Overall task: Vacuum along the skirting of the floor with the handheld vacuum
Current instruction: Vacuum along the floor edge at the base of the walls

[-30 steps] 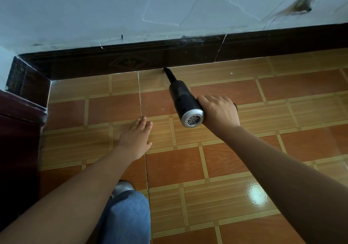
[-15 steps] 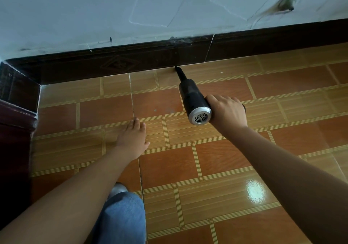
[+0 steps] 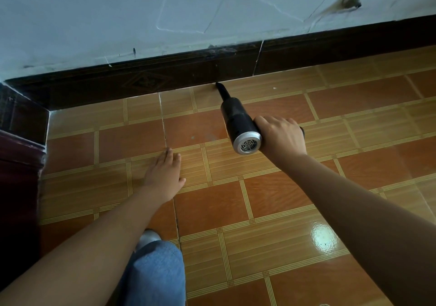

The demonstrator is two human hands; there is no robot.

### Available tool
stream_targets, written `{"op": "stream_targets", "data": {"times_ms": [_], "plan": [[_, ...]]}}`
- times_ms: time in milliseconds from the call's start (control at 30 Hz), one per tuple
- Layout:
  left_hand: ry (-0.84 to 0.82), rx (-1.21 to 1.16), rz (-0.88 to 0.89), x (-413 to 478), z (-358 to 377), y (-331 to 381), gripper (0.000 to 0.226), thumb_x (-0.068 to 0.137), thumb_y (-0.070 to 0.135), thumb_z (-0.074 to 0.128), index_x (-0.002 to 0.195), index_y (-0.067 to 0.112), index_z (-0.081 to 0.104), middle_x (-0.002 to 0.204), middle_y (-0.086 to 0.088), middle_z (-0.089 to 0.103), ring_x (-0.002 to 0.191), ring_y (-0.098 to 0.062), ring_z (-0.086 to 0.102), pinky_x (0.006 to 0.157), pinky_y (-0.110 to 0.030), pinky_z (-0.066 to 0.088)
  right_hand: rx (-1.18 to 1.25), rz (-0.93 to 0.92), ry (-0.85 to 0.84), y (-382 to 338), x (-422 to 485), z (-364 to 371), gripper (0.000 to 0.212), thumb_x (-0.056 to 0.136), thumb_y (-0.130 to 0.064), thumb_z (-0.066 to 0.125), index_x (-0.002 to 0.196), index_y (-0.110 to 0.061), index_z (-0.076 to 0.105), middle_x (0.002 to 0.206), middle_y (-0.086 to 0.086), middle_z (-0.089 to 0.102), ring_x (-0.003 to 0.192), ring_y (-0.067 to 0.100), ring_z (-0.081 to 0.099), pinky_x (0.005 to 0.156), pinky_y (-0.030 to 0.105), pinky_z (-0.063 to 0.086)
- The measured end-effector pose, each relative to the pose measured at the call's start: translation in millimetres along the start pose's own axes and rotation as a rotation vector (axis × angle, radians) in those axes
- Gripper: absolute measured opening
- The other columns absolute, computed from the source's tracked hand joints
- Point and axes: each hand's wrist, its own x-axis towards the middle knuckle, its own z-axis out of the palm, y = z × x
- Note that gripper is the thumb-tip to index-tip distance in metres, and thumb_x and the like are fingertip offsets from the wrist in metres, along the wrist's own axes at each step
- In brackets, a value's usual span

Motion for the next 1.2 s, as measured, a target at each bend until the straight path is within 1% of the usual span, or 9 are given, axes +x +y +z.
{"op": "stream_targets", "data": {"times_ms": [200,333,467,600,733,900,1033,1200], "plan": [[-0.012,-0.019,-0.011,0,0,1,0.072,0.100,0.042,0.036,0.152,0.011,-0.002,0.159,-0.014,-0.009,0.148,-0.025,-0.004,0.120,-0.038,0.006,-0.024,0.050,-0.029,14,-4,-5,0.018,0.066,-0.004,0.071,0.072,-0.008,0.055,0.060,0.007,0.058,0.051,0.026,0.051,0.058,0.031,0.029],[-0.016,-0.039,-0.010,1,0,2,0.072,0.100,0.041,0.036,0.152,0.010,-0.002,0.159,-0.014,-0.010,0.148,-0.026,-0.005,0.120,-0.038,0.007,-0.039,0.046,-0.027,14,-3,-5,0.019,0.066,-0.004,0.072,0.072,-0.008,0.055,0.060,0.006,0.058,0.051,0.026,0.051,0.058,0.030,0.028],[-0.014,-0.041,-0.008,1,1,2,0.073,0.100,0.042,0.037,0.152,0.009,-0.002,0.158,-0.016,-0.010,0.148,-0.026,-0.004,0.120,-0.038,0.007,-0.037,0.019,-0.009,4,-1,-2,0.023,0.061,-0.002,0.074,0.069,-0.008,0.053,0.057,0.006,0.057,0.049,0.026,0.052,0.056,0.029,0.027],[-0.007,-0.047,-0.003,2,2,1,0.073,0.100,0.041,0.037,0.152,0.008,-0.001,0.159,-0.016,-0.009,0.148,-0.026,-0.003,0.120,-0.037,0.007,-0.008,-0.030,0.002,-7,1,2,0.022,0.062,-0.006,0.075,0.070,-0.009,0.055,0.056,0.005,0.057,0.047,0.026,0.053,0.056,0.028,0.027],[-0.001,-0.047,-0.002,2,3,0,0.073,0.100,0.041,0.038,0.152,0.009,-0.001,0.159,-0.015,-0.009,0.148,-0.025,-0.004,0.120,-0.037,0.007,0.028,-0.090,-0.009,-18,5,5,0.022,0.062,-0.009,0.077,0.071,-0.009,0.057,0.059,0.004,0.059,0.049,0.026,0.055,0.056,0.028,0.029],[0.003,-0.042,-0.005,3,5,1,0.075,0.099,0.043,0.039,0.152,0.009,-0.002,0.159,-0.015,-0.009,0.148,-0.026,-0.005,0.121,-0.038,0.008,0.036,-0.105,-0.035,-25,10,7,0.022,0.061,-0.009,0.077,0.071,-0.009,0.057,0.059,0.005,0.059,0.051,0.027,0.055,0.056,0.028,0.030],[0.008,-0.057,-0.012,1,4,5,0.075,0.099,0.041,0.039,0.152,0.008,-0.003,0.159,-0.015,-0.010,0.148,-0.026,-0.004,0.121,-0.038,0.006,0.019,-0.071,-0.054,-17,9,5,0.019,0.065,-0.009,0.074,0.073,-0.010,0.056,0.061,0.005,0.059,0.053,0.028,0.056,0.058,0.029,0.029],[0.015,-0.072,0.030,5,-2,17,0.074,0.100,0.040,0.037,0.151,0.007,-0.004,0.159,-0.015,-0.010,0.148,-0.026,-0.006,0.122,-0.037,0.003,-0.018,0.026,-0.050,-2,2,-1,0.017,0.067,-0.005,0.071,0.073,-0.009,0.056,0.062,0.006,0.060,0.055,0.027,0.056,0.059,0.030,0.028]]}}
